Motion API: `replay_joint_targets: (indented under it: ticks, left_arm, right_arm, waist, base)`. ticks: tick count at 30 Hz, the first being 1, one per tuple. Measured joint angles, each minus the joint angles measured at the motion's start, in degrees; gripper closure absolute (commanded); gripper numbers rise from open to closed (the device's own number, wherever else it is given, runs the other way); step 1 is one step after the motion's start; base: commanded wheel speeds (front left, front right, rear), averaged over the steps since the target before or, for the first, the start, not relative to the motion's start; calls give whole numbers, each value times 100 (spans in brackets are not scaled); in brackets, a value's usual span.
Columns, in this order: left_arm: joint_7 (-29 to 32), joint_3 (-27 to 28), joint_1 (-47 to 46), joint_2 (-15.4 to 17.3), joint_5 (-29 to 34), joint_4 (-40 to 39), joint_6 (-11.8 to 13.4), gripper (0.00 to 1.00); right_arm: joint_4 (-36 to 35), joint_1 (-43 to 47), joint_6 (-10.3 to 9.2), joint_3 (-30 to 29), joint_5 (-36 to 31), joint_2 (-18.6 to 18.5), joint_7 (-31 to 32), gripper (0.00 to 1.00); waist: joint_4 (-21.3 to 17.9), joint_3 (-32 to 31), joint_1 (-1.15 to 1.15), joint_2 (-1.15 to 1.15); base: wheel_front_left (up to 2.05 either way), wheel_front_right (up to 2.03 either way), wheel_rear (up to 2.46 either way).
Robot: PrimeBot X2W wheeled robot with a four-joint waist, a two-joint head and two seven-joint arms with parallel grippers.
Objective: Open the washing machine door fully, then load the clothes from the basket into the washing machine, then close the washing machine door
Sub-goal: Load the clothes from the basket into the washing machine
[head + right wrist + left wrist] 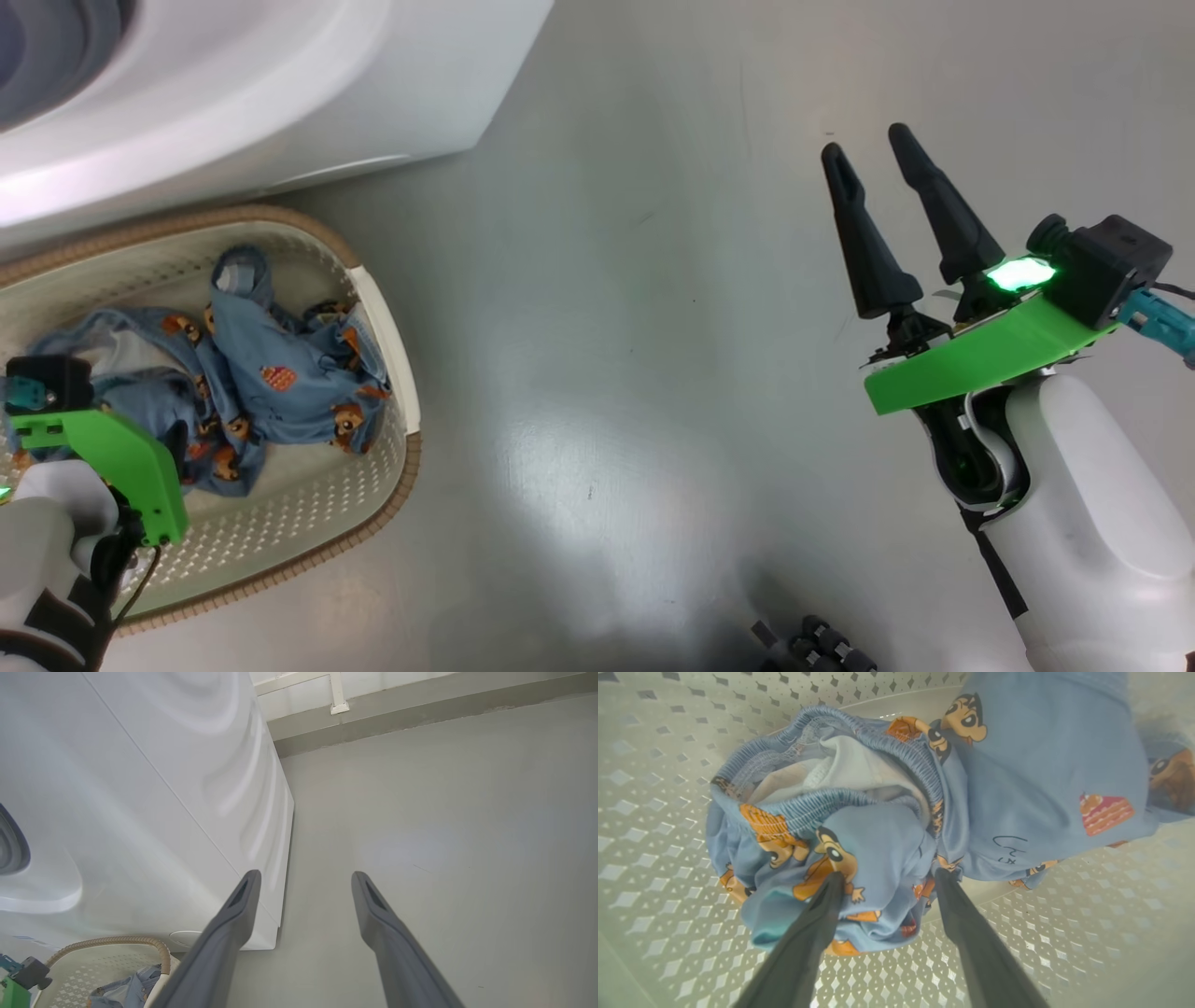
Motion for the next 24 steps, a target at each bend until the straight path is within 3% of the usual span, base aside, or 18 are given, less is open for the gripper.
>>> replay_joint_targets:
  ticks: [9,10,12,13,14,24]
  left_arm:
    - [310,-255,48,73,-336,-47,0,3]
    - [310,-282,48,89,-365,-58,0,16]
    - [311,-330,47,109,-407,-64,0,58]
    - [310,-353,47,115,-424,-65,0,89]
    - [310,-377,46,122,-426,-65,0,100]
    - [-20,-456,64,101,-803,-64,0,100]
  right_arm:
    - [-37,16,0,122,0,-64,0,0]
    - [-48,16,0,127,0,-79,0,0]
    - [-70,16,0,133,0,-93,0,0]
    - [-83,16,0,135,0,-96,0,0]
    - [-90,16,0,137,0,-96,0,0]
    - [-66,17,0,155,-9,-91,0,0]
  waist:
    - [-92,-79,0,0]
    - [-100,-68,0,0]
    - [-109,-42,0,0]
    - [-112,-28,0,0]
    - [-114,-15,0,0]
    - [-36,-158,0,0]
  base:
    - [0,0,0]
    - [0,0,0]
    - [0,0,0]
    - [0,0,0]
    - [0,0,0]
    - [0,0,0]
